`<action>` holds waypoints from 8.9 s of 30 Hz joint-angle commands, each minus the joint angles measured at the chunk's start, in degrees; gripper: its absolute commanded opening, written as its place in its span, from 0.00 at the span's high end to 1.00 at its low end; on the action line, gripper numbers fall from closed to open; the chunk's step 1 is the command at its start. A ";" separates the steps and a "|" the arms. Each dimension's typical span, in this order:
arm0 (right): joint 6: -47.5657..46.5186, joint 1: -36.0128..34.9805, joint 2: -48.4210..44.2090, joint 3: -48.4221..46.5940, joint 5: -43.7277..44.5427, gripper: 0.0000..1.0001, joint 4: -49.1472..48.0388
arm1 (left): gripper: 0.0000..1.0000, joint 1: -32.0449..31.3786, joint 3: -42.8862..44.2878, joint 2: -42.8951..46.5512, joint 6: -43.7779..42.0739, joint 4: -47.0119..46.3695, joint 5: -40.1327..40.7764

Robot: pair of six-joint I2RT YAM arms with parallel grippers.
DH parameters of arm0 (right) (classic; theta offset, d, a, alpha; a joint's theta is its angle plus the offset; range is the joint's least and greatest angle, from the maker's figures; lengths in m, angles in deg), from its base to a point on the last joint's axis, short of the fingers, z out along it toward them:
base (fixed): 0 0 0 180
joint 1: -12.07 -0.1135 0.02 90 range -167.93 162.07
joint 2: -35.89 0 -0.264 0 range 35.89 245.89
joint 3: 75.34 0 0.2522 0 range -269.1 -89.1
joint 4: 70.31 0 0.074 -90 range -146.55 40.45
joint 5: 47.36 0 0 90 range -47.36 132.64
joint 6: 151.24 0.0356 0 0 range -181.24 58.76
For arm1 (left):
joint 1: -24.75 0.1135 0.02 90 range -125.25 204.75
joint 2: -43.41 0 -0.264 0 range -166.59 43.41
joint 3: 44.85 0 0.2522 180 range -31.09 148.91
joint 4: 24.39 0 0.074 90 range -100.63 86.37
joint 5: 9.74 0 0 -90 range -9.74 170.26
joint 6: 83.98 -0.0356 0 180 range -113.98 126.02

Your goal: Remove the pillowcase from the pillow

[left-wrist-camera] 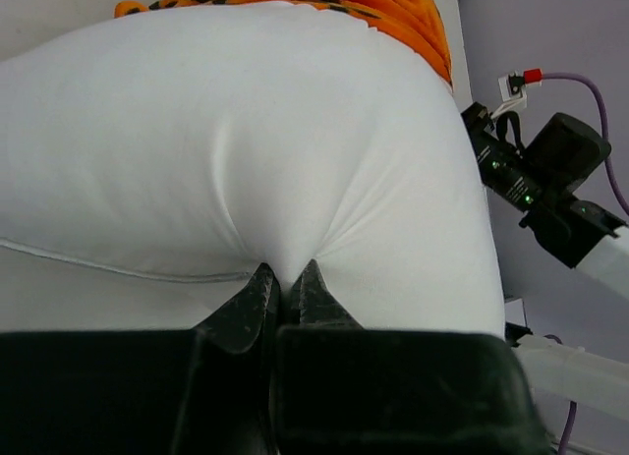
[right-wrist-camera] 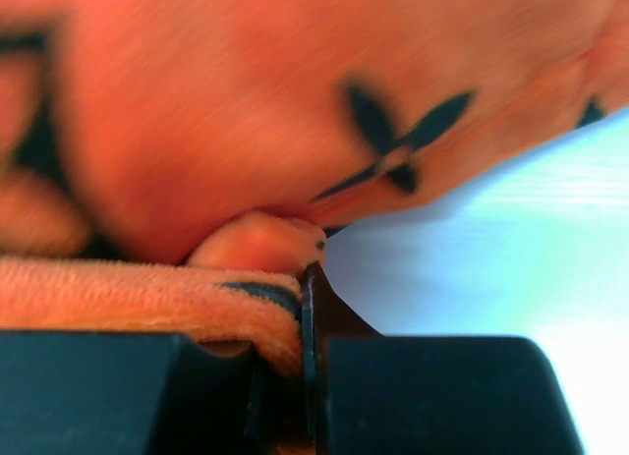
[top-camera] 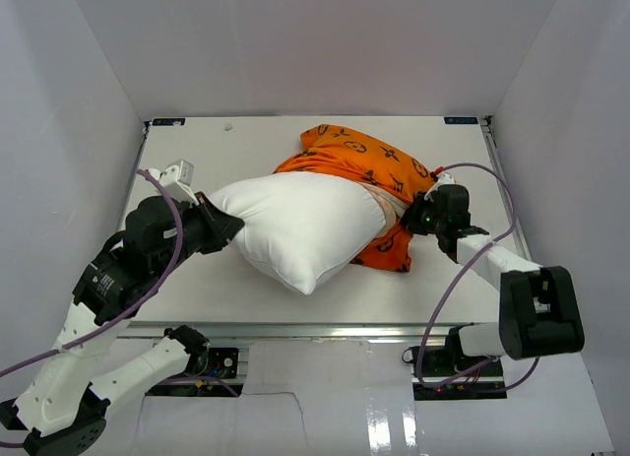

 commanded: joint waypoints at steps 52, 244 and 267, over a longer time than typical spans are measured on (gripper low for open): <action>-32.23 -22.45 36.29 -72.20 14.49 0.49 38.06 | 1.00 0.90 -26.95 20.55 0.47 -19.16 -13.46; -1.20 2.18 22.85 -37.69 3.27 0.72 8.97 | 1.00 -8.94 -28.13 11.58 7.41 -15.02 25.85; -4.28 -18.82 -8.78 -26.70 11.79 0.10 30.40 | 0.02 -8.94 -23.59 12.20 6.19 -15.02 7.23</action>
